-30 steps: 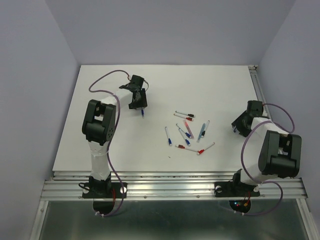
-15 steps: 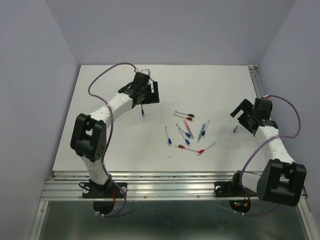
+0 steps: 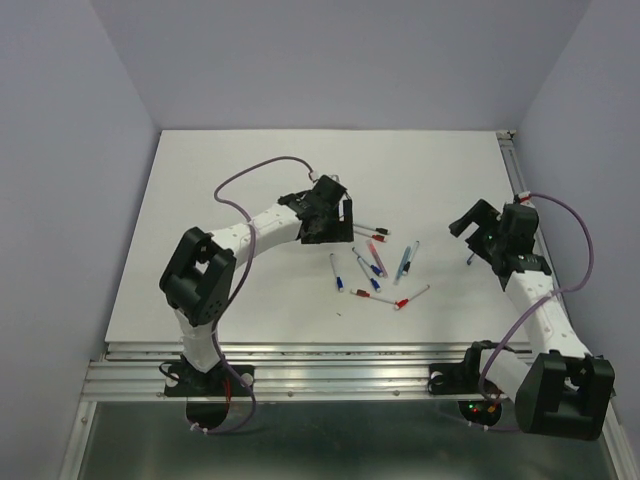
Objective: Open the pen caps
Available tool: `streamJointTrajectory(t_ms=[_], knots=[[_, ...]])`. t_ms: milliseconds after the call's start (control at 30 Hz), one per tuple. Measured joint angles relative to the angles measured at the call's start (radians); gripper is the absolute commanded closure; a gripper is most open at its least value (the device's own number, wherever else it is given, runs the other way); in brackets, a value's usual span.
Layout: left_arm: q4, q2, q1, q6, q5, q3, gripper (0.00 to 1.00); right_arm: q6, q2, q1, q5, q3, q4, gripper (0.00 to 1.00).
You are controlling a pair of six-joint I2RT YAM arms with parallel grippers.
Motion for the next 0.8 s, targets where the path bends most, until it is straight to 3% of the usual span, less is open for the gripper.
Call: streamJointTrajectory(t_ms=[100,400,600,633,767,800], knots=[[-0.018,0.060,-0.029,-0.034,0.002,-0.002,0.15,0.055,-0.021,0.000,0.026,0.000,0.006,0.00],[-0.064,0.143,-0.075,-0.086,-0.025,-0.017,0.34,0.127,-0.111,0.000,0.051,-0.026,0.043,0.00],[-0.086,0.154,-0.095,-0.100,-0.077,-0.011,0.60,0.127,-0.118,0.000,0.074,-0.031,0.044,0.00],[-0.089,0.155,-0.095,-0.103,-0.084,-0.011,0.71,0.127,-0.118,0.000,0.076,-0.031,0.044,0.00],[-0.098,0.156,-0.095,-0.116,-0.102,-0.011,0.97,0.112,-0.112,0.000,0.045,-0.031,0.051,0.00],[-0.098,0.156,-0.096,-0.118,-0.103,-0.011,1.00,0.106,-0.108,0.000,0.015,-0.031,0.060,0.00]])
